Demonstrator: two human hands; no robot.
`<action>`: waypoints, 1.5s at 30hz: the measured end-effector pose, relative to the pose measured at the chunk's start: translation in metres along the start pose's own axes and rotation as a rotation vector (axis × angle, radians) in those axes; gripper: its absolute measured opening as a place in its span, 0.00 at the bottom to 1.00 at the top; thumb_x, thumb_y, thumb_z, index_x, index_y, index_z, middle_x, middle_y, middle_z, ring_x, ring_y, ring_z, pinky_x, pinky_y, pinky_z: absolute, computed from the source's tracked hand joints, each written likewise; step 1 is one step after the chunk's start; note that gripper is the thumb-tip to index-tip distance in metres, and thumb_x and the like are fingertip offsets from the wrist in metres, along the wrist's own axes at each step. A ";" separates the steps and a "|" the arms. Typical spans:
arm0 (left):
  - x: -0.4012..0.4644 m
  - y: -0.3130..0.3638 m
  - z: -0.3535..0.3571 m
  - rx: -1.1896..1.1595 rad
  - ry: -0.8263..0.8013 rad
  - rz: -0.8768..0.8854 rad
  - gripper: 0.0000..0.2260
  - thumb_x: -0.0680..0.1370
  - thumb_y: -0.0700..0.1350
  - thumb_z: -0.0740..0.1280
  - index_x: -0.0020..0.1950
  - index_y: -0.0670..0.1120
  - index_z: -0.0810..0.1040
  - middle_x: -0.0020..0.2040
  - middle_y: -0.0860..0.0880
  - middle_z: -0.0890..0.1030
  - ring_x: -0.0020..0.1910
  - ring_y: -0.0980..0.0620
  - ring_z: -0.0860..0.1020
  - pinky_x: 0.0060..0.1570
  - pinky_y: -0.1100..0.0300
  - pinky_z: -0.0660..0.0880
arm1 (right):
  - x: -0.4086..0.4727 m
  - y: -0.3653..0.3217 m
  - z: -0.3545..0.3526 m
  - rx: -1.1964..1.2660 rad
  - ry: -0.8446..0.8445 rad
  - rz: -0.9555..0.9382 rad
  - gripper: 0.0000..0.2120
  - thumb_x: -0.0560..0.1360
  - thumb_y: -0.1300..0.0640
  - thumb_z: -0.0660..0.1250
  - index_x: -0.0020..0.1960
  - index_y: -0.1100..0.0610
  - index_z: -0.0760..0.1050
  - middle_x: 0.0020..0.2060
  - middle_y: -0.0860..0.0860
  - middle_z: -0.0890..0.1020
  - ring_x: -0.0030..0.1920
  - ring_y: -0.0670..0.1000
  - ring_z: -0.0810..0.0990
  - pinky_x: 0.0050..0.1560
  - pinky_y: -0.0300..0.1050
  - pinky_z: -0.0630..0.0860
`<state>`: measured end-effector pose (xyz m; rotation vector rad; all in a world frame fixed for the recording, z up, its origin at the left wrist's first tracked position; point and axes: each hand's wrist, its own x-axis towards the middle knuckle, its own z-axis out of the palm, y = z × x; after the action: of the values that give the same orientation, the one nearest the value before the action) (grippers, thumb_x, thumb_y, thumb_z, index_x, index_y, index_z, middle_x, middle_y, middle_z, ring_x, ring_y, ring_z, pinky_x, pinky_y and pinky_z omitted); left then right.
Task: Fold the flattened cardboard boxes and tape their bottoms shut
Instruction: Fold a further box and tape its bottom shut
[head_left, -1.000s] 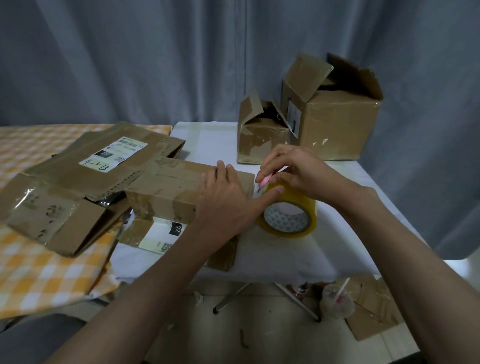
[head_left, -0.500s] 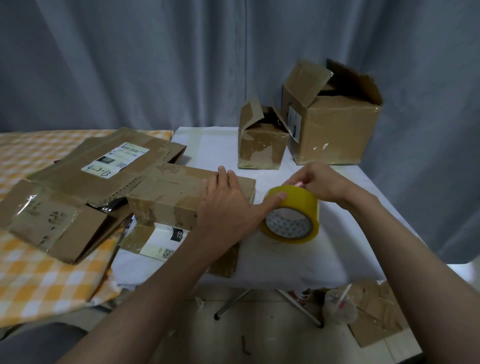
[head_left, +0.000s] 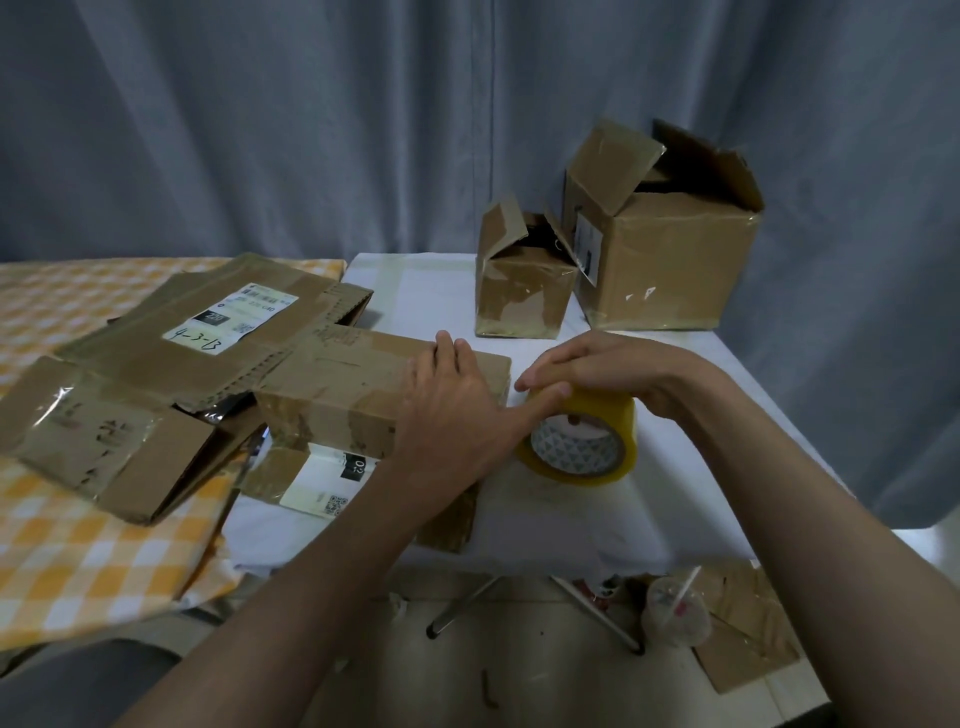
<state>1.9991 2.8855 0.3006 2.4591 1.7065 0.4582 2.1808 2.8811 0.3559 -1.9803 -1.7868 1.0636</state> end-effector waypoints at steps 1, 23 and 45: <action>0.000 0.000 0.000 -0.003 -0.003 0.004 0.56 0.68 0.81 0.43 0.81 0.39 0.50 0.81 0.40 0.51 0.80 0.43 0.51 0.78 0.45 0.51 | 0.000 -0.002 0.001 -0.008 0.000 0.010 0.08 0.75 0.42 0.70 0.52 0.41 0.84 0.59 0.45 0.80 0.61 0.51 0.75 0.65 0.54 0.74; 0.013 -0.006 -0.001 0.057 0.094 0.022 0.26 0.82 0.61 0.54 0.71 0.43 0.65 0.68 0.45 0.68 0.67 0.46 0.66 0.64 0.51 0.64 | -0.012 -0.017 0.008 -0.039 0.143 0.061 0.06 0.80 0.55 0.65 0.51 0.53 0.82 0.43 0.48 0.78 0.39 0.47 0.75 0.33 0.36 0.72; 0.029 0.007 -0.005 0.057 0.073 0.000 0.23 0.78 0.59 0.64 0.66 0.45 0.67 0.65 0.44 0.69 0.63 0.43 0.66 0.61 0.48 0.65 | -0.054 0.027 0.003 0.504 0.310 -0.125 0.05 0.77 0.65 0.67 0.50 0.59 0.82 0.43 0.55 0.78 0.41 0.51 0.78 0.43 0.47 0.78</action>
<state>2.0133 2.9097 0.3127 2.5109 1.7708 0.5123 2.2005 2.8238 0.3548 -1.6006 -1.3040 0.9817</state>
